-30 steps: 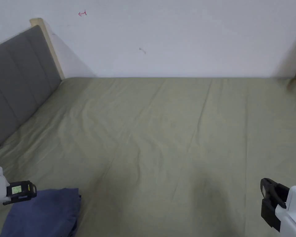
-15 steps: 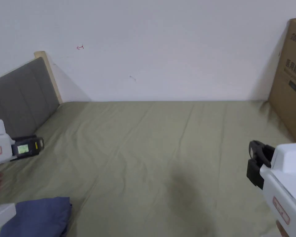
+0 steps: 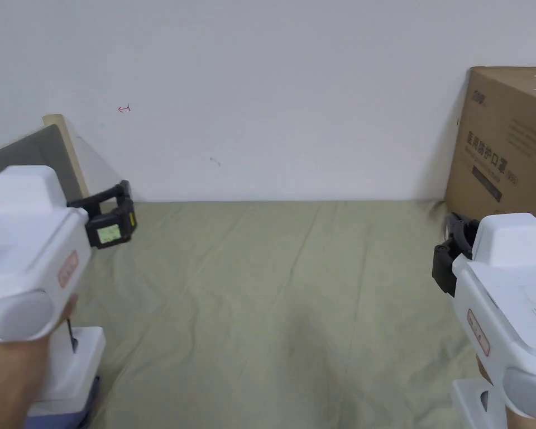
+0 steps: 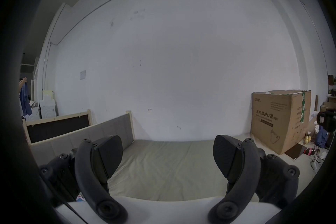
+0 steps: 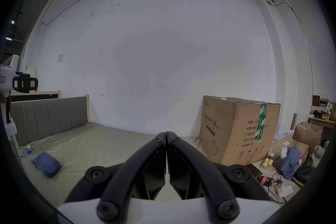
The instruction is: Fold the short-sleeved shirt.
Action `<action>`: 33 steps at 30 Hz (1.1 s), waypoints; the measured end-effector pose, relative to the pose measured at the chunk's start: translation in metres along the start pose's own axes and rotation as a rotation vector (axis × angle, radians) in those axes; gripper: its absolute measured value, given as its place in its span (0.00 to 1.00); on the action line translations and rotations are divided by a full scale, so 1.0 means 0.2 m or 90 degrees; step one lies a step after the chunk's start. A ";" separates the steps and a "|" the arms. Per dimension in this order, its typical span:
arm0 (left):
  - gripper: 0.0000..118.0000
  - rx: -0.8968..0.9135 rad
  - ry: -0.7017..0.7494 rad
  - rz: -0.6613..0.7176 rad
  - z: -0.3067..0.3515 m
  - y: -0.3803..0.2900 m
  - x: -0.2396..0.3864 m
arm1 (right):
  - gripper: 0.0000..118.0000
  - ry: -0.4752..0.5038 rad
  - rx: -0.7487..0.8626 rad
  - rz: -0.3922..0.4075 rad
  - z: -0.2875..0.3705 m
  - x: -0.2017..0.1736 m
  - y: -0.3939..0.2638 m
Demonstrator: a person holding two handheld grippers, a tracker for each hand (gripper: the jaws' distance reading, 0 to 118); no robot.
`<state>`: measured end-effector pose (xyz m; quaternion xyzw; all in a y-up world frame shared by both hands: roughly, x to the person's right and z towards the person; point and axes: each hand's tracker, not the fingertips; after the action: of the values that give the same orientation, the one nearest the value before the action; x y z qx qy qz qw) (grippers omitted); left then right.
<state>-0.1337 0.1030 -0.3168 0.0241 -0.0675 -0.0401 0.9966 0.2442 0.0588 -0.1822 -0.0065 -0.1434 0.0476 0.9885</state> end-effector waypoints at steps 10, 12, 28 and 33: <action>0.83 0.036 -0.017 -0.035 0.12 -0.28 0.41 | 0.00 -0.025 0.017 0.009 0.07 0.08 -0.04; 0.74 0.046 -0.025 -0.030 0.14 -0.32 0.45 | 0.00 -0.031 0.021 0.012 0.09 0.08 -0.06; 0.00 0.011 -0.063 0.015 0.15 -0.41 0.54 | 0.00 -0.046 0.022 0.015 0.12 0.09 -0.10; 0.00 0.010 -0.071 0.013 0.15 -0.41 0.54 | 0.00 -0.045 0.022 0.012 0.12 0.10 -0.10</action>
<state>-0.0367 0.0119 -0.2768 0.0293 -0.1237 -0.0307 0.9914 0.2573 0.0406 -0.1525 0.0106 -0.1771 0.0593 0.9823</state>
